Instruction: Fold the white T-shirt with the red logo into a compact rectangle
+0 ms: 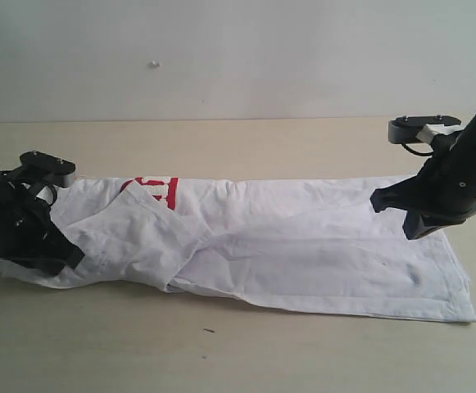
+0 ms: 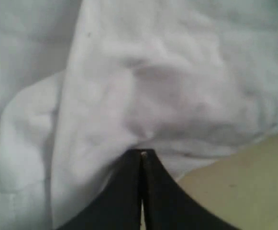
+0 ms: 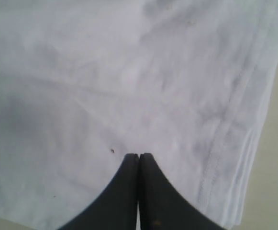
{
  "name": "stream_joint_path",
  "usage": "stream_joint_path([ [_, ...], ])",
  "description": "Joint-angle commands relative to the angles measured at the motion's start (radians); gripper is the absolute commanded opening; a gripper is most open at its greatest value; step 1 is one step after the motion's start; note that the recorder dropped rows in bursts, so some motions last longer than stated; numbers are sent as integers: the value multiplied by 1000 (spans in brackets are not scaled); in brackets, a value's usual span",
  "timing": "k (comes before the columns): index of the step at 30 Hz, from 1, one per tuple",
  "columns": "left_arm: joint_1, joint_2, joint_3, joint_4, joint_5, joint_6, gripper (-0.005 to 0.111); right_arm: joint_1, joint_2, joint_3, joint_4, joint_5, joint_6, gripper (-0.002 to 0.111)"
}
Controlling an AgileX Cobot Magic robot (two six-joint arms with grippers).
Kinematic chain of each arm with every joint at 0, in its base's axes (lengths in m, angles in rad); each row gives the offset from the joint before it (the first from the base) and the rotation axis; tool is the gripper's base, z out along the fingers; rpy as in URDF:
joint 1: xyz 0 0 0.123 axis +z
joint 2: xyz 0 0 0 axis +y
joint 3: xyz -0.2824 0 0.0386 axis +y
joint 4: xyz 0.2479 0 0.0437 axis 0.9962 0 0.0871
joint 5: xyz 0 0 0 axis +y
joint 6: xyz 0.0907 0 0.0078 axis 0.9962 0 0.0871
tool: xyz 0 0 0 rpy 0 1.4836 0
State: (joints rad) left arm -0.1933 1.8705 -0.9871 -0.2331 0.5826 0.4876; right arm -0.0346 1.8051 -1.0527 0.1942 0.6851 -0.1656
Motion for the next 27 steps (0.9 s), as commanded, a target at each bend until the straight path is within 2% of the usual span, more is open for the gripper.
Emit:
stream_joint_path([
  [1,-9,-27,2,-54,-30,49,0,0,-38,-1,59,-6,-52,0],
  [7,-9,-97,2,-555,-20,558,0,0,-46,-1,77,-27,-58,0],
  [9,-13,-85,2,-640,-33,619,0,0,-46,-1,88,-32,-60,0],
  [13,-36,-5,2,-642,-53,619,0,0,-46,-1,122,-38,-94,0],
  [19,-112,93,-5,-617,-84,607,0,0,-46,-1,126,-47,-100,0],
  [27,-120,125,-5,-466,-33,474,0,0,-46,-1,126,-41,-100,0],
])
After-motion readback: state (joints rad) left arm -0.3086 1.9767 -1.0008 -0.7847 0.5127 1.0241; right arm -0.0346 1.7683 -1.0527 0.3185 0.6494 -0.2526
